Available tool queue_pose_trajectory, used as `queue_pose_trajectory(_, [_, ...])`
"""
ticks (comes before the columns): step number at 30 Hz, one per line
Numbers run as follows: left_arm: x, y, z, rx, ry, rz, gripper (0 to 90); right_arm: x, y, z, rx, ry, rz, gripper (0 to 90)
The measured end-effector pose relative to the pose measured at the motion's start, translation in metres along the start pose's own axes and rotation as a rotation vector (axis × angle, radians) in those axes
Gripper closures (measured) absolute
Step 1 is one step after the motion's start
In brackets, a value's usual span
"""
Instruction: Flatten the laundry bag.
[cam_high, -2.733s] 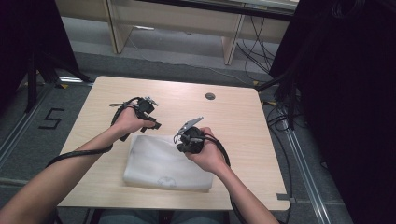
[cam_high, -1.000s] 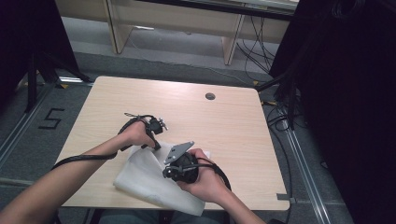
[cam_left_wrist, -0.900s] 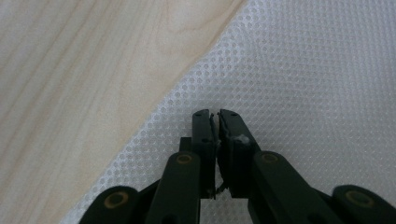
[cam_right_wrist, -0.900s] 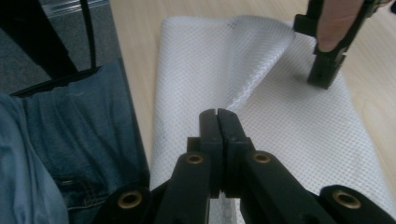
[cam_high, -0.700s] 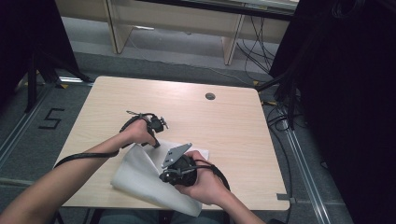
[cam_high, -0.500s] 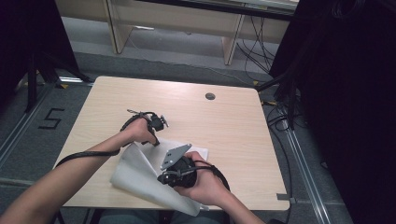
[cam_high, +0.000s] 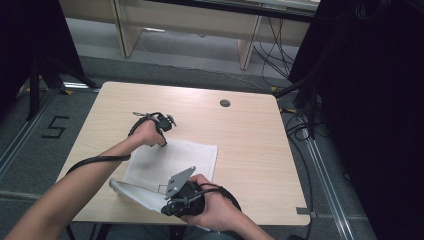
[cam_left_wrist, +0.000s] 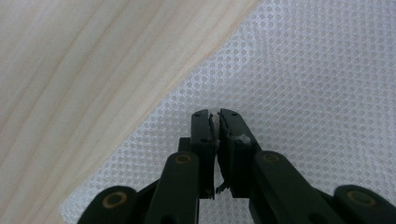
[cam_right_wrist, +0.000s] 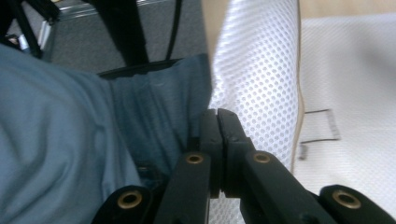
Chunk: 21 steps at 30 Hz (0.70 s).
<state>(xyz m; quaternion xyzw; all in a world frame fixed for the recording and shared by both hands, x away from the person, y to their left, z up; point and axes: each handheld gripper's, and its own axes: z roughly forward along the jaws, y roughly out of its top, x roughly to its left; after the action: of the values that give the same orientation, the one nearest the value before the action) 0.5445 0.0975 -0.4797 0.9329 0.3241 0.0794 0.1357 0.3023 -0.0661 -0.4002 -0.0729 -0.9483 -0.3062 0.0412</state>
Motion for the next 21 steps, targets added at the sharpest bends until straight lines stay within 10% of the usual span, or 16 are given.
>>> queue_pose_trajectory(14, [0.001, 0.004, 0.003, -0.011, 0.099, 0.014, 83.5, -0.001, -0.017, 0.001, -0.040, 0.084, 0.097, 77.9])
queue_pose_trajectory(21, [0.004, 0.003, 0.004, -0.062, 0.133, -0.001, 75.8, -0.033, -0.032, -0.011, -0.059, -0.072, 0.230, 85.1])
